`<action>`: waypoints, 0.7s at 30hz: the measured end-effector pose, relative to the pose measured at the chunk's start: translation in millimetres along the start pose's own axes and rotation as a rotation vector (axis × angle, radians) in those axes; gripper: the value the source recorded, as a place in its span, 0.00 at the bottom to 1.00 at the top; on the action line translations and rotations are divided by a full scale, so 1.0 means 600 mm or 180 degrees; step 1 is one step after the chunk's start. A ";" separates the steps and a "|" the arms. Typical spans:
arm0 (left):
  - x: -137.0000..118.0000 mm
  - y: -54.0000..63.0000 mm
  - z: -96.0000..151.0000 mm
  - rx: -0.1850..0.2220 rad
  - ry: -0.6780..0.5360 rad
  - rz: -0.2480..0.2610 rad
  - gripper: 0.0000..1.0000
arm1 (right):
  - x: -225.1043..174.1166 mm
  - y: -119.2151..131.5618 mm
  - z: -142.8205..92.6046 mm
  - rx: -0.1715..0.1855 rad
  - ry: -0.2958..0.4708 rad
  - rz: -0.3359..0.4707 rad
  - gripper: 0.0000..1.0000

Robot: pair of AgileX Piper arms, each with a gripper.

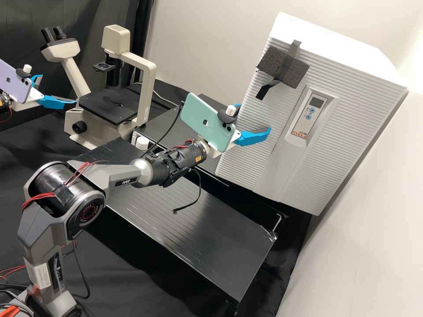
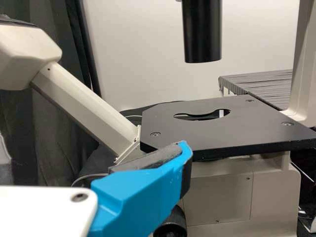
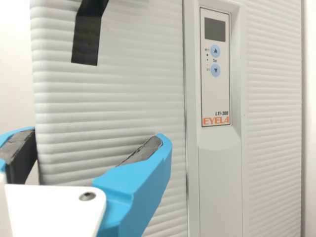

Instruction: Open the incubator door.

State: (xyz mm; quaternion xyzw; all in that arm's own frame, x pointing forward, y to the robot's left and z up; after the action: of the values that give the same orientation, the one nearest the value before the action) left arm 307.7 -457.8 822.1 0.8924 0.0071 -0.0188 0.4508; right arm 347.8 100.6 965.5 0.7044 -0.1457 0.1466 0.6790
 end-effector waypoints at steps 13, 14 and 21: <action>0.000 0.000 0.000 0.0000 0.0000 0.0000 1.00 | -0.020 0.012 0.011 -0.0111 0.0001 -0.0019 0.00; 0.000 0.000 0.000 0.0000 0.0000 0.0000 1.00 | -0.023 0.015 0.011 -0.0115 0.0010 -0.0020 0.00; 0.000 0.000 0.000 0.0000 0.0000 0.0000 1.00 | -0.041 0.025 0.019 -0.0075 0.0064 -0.0049 0.00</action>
State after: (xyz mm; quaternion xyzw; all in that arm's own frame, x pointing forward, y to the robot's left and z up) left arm 307.7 -457.8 822.1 0.8924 0.0071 -0.0188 0.4508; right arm 319.4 88.7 968.8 0.6959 -0.1352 0.1466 0.6899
